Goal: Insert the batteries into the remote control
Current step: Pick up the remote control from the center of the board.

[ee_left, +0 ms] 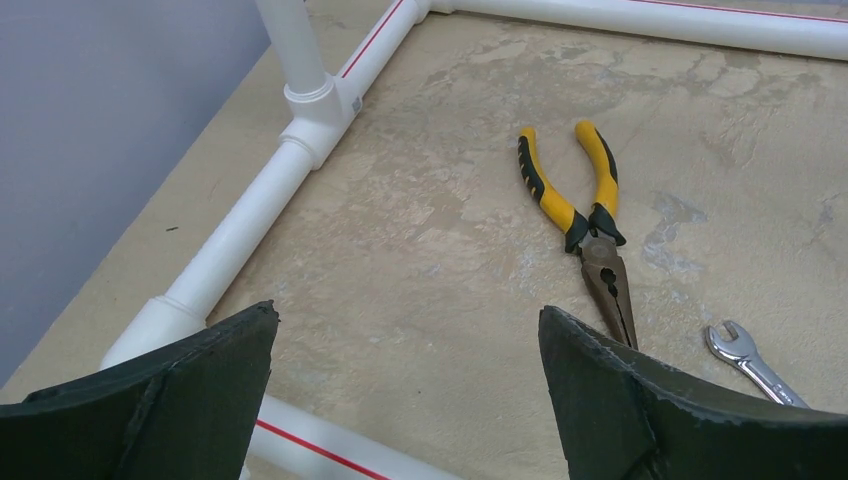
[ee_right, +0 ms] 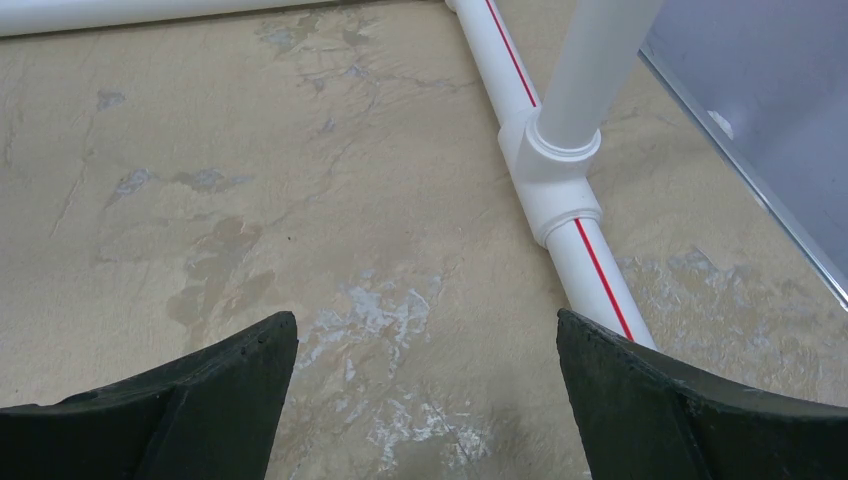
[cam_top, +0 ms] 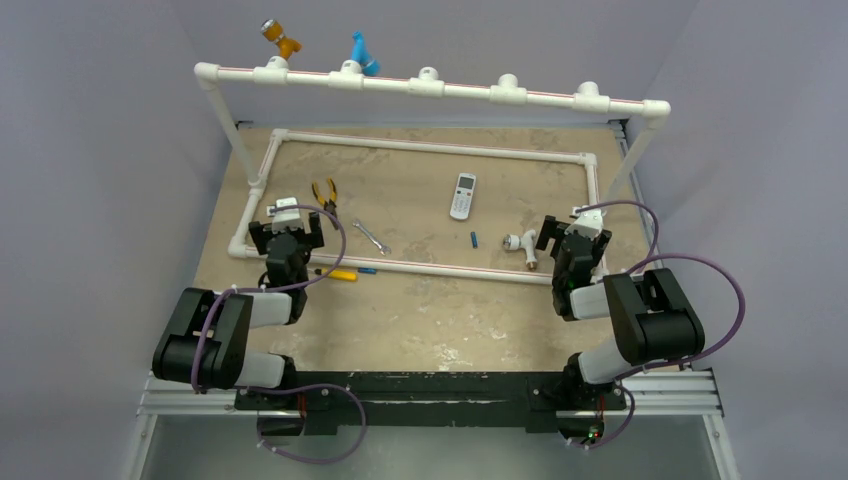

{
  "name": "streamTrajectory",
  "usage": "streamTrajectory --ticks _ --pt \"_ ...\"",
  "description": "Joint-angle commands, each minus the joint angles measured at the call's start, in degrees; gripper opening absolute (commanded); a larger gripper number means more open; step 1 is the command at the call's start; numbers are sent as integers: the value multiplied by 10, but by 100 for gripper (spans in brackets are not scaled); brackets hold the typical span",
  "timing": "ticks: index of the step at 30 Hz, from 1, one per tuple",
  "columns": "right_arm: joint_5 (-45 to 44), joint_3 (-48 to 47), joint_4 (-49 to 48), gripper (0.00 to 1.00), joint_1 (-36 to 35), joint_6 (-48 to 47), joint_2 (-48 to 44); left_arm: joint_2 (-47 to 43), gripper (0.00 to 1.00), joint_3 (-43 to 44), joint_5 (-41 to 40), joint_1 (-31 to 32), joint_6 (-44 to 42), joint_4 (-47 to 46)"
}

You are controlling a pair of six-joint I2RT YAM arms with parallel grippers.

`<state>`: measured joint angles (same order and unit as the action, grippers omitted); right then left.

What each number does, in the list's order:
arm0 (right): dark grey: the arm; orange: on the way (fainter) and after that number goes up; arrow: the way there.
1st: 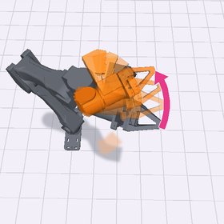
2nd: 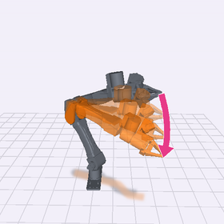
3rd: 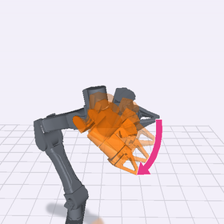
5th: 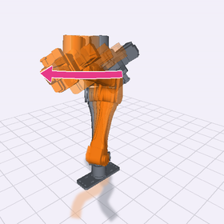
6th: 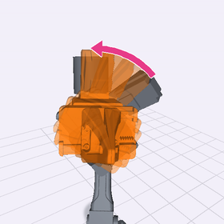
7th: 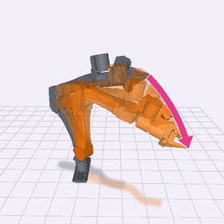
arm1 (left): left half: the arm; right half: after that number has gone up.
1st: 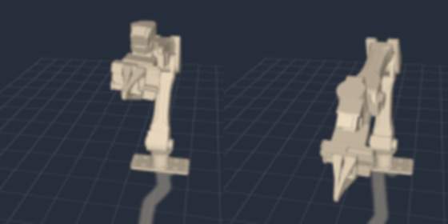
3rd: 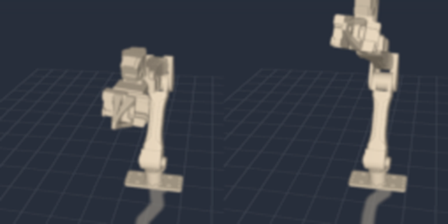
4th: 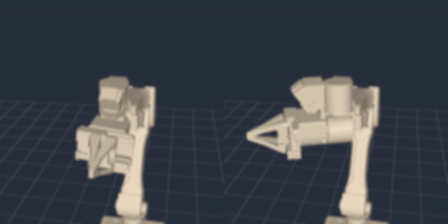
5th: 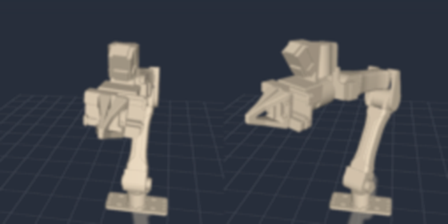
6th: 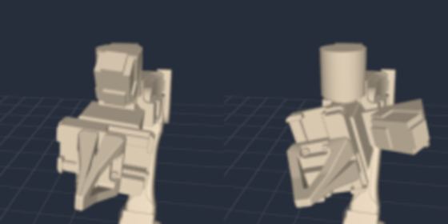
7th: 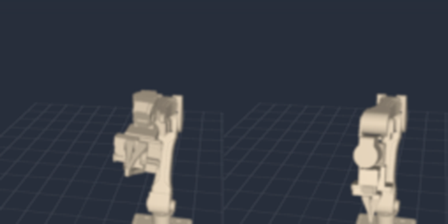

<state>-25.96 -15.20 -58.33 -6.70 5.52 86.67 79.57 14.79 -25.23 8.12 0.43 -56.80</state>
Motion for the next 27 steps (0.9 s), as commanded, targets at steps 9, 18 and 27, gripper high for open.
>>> streamTrajectory --ticks 9,18,27 --pt "-4 -10 -31 99 2 -2 0 -10 100 16 9 -6 10 -13" --pt "-12 -2 -42 99 2 -4 -8 -9 100 15 9 -6 10 -14" --pt "-12 -17 163 99 -4 26 -169 -11 100 16 9 -9 13 -10"
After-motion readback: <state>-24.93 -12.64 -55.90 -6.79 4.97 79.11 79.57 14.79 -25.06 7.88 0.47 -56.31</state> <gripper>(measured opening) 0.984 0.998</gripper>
